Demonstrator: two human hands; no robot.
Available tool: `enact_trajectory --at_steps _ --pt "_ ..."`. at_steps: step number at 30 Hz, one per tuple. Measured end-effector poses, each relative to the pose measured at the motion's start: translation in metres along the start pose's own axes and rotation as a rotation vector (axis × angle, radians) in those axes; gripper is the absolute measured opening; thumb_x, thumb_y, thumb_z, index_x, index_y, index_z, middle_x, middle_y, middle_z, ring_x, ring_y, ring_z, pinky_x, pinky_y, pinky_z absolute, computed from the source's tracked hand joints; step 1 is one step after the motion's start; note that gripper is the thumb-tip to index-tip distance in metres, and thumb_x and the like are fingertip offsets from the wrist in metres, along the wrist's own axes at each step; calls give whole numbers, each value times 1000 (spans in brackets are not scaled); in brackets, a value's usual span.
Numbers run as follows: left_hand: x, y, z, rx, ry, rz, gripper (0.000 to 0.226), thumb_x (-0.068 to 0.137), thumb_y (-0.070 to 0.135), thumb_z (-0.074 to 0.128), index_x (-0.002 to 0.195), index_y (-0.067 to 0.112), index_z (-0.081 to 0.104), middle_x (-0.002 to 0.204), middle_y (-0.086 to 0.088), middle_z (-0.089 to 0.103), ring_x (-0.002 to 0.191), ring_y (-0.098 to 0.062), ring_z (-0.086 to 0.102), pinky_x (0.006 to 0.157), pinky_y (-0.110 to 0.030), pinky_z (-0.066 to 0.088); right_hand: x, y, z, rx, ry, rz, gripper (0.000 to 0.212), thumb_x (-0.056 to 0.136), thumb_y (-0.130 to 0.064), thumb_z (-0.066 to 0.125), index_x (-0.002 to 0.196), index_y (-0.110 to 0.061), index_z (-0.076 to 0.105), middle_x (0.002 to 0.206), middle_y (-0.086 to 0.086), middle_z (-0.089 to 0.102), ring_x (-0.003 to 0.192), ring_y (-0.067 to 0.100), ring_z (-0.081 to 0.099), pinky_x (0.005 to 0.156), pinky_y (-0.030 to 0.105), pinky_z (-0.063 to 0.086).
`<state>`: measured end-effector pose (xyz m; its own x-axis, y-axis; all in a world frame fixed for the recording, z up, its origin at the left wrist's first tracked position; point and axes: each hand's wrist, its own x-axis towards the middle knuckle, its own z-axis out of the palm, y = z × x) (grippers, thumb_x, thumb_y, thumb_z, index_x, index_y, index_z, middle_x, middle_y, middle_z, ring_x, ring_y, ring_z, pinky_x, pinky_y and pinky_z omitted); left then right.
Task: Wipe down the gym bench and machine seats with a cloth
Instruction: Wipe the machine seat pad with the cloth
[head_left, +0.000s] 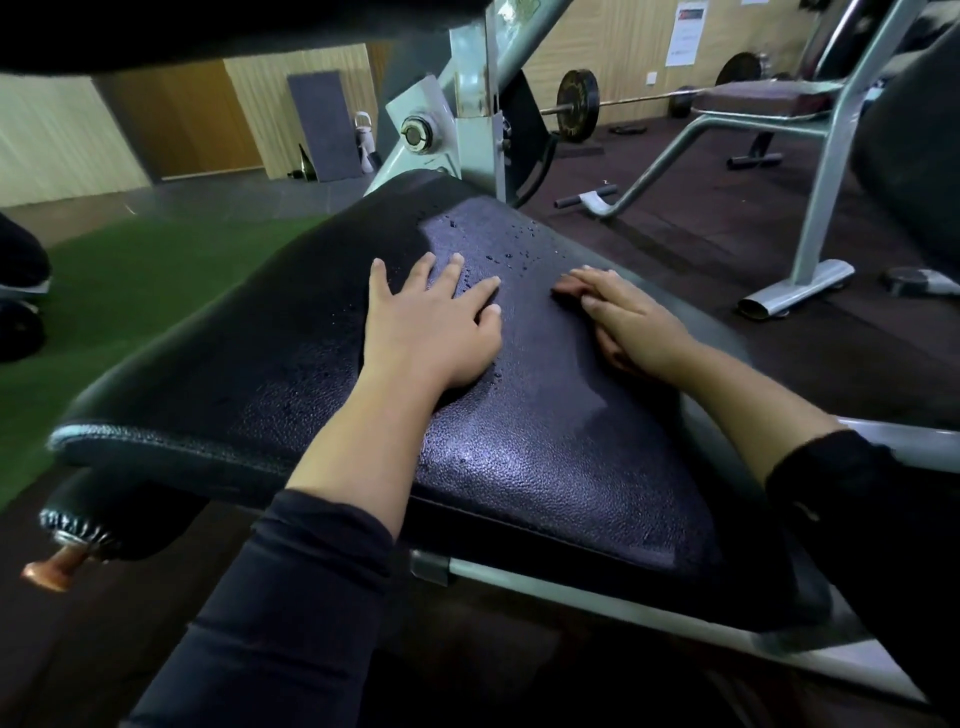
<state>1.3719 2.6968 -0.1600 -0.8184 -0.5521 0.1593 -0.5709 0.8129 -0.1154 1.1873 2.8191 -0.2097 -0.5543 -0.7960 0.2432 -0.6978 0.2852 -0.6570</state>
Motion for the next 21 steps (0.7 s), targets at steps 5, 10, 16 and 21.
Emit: enact_trajectory --at_steps 5,10,16,21 --pt "7 2 -5 17 -100 -13 50 100 49 9 150 48 9 163 7 -3 149 -18 -4 113 -61 -9 -42 -5 -2 -72 80 118 46 98 -21 42 143 -27 34 154 -5 26 144 14 13 110 20 11" --pt "31 7 -8 37 -165 -2 50 101 48 7 151 48 6 162 4 -7 149 -18 -8 108 -69 -12 -46 -27 10 -34 -20 53 55 95 -17 44 145 -30 27 158 2 13 146 18 2 117 36 -1" --pt "58 9 -6 21 -169 -2 49 102 46 8 151 48 7 162 4 -7 149 -18 -11 109 -66 -15 -17 -22 11 -165 -22 -111 45 100 -28 35 143 -40 27 158 -5 10 145 13 8 118 28 2" --pt "64 8 -4 11 -176 -6 49 102 46 9 151 47 5 162 5 -8 148 -16 -12 110 -64 -15 15 -29 16 -216 -3 -74 44 102 -27 30 146 -33 26 157 -6 14 145 12 7 115 21 -1"
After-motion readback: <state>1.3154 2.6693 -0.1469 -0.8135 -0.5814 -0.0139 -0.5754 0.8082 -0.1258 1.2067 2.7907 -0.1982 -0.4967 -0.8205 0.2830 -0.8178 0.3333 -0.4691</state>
